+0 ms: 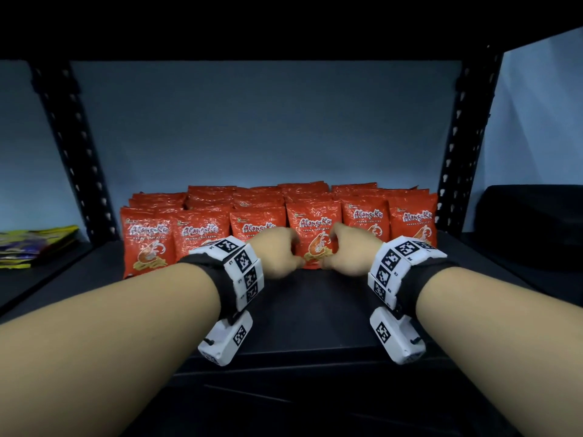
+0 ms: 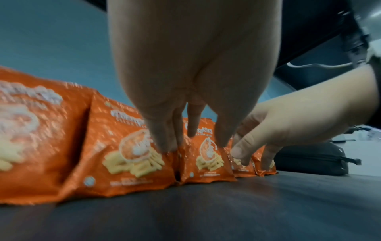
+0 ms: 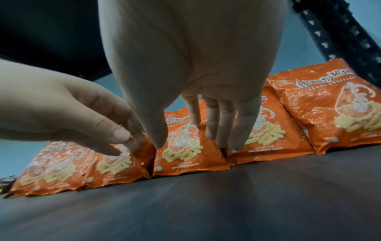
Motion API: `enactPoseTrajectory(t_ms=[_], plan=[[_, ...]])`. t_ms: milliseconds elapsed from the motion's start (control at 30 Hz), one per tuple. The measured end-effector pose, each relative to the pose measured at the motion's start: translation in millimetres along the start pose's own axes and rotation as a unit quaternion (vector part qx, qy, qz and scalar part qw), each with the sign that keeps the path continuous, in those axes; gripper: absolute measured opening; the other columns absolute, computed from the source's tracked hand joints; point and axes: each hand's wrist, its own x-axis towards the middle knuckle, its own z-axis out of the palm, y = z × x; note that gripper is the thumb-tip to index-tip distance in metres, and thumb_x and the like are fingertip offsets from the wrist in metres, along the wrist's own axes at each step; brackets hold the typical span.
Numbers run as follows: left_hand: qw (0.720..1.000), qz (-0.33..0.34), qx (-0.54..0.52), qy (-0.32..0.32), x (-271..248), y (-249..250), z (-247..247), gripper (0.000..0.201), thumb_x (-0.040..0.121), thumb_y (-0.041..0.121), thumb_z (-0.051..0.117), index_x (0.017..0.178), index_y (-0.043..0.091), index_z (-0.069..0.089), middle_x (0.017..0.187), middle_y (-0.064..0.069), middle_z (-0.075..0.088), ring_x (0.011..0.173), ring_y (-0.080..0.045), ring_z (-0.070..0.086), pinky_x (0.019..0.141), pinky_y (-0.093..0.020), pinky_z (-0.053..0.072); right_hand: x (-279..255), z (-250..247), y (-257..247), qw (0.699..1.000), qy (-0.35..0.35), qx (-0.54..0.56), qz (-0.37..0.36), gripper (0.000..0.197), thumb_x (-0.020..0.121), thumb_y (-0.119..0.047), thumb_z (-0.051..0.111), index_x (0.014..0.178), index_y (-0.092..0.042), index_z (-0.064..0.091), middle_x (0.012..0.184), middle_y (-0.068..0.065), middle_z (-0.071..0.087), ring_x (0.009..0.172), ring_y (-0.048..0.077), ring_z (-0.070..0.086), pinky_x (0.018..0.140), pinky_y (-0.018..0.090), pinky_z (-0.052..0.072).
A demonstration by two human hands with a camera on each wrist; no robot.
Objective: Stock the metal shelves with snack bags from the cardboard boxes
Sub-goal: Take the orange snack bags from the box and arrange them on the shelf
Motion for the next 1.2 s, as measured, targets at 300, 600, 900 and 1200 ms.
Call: enactPoseTrajectory(t_ms=[300,600,900,1200], plan=[[0.982,-0.084,0.126,-0.111,-32.7,-39.4,-12.1,0.055,0.095,0.056,0.061,0.136,0.019,0.062,0.131,-0.003,0.066,0.115,-0.021,0.062,0.094,-0.031,0.049,-19.0,5.3,-27.9,0.989,-0.093,-0.082,-0.079,0.059,0.095,-0.049,0.066,0.141,-0.015,0.058,0.142,0.004,0.060,0.126,0.025,0.059,0.107,0.038,0.048],[0.987,-0.086,0.092,-0.098,-31.9,-42.8,-3.5,0.067,0.096,0.060,0.056,0.150,0.021,0.049,0.146,-0.003,0.057,0.131,-0.023,0.056,0.106,-0.033,0.046,-14.2,16.8,-29.8,0.986,-0.113,-0.097,-0.072,0.065,0.098,-0.050,0.061,0.151,-0.014,0.047,0.153,0.007,0.051,0.136,0.027,0.051,0.113,0.040,0.042],[0.983,-0.137,0.111,-0.053,-51.1,-77.5,-26.8,0.040,0.090,0.050,0.069,0.117,0.020,0.071,0.106,0.002,0.069,0.098,-0.019,0.064,0.083,-0.030,0.053,-12.4,20.5,-44.3,0.990,-0.071,-0.048,-0.112,0.067,0.094,-0.046,0.067,0.152,-0.020,0.045,0.150,0.002,0.054,0.133,0.024,0.054,0.110,0.035,0.045],[0.975,-0.188,0.095,-0.071,-67.9,-120.3,-27.0,0.066,0.087,0.061,0.066,0.147,0.040,0.049,0.147,-0.011,0.043,0.129,-0.027,0.053,0.111,-0.039,0.045,-2.6,29.4,-90.6,0.979,-0.099,-0.102,-0.146,0.067,0.100,-0.050,0.057,0.159,-0.028,0.035,0.160,0.000,0.044,0.142,0.024,0.045,0.113,0.034,0.040]])
